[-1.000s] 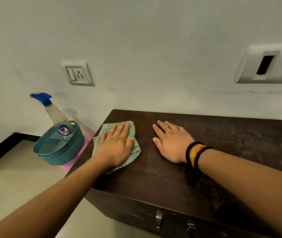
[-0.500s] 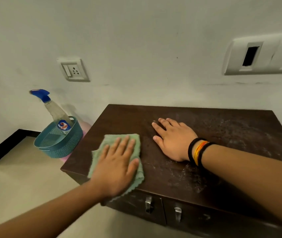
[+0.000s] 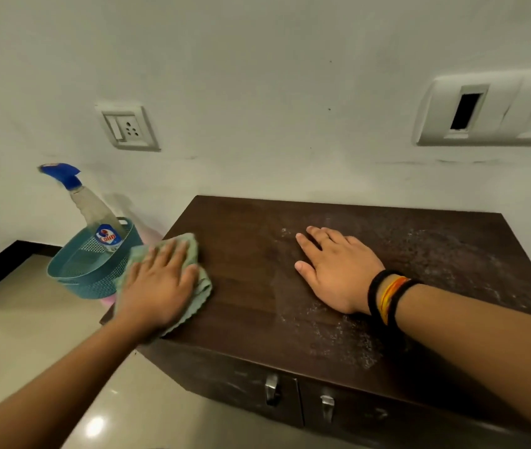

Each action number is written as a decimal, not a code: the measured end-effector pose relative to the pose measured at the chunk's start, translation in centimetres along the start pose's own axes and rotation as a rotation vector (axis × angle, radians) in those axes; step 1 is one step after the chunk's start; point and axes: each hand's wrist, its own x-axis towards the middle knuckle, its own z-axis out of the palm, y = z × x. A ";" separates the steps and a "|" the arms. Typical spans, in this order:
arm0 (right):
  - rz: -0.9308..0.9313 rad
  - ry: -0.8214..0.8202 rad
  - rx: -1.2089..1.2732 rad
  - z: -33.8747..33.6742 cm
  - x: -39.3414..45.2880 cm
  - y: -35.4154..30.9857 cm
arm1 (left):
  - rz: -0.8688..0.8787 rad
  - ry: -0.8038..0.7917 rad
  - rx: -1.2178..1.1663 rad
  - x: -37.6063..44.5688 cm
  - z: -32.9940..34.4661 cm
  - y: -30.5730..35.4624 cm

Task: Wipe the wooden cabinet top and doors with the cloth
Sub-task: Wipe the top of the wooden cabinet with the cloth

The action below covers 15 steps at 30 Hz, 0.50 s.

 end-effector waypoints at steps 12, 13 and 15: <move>0.042 0.034 0.028 0.2 -1.7 0.6 | 0.126 -0.045 0.102 -3.4 1.2 8.0; 0.058 0.044 0.040 0.2 -2.1 0.9 | 0.229 -0.060 0.080 -4.6 1.4 10.3; 0.069 0.057 0.046 0.3 -2.4 0.9 | 0.390 -0.060 0.028 -3.0 2.2 14.0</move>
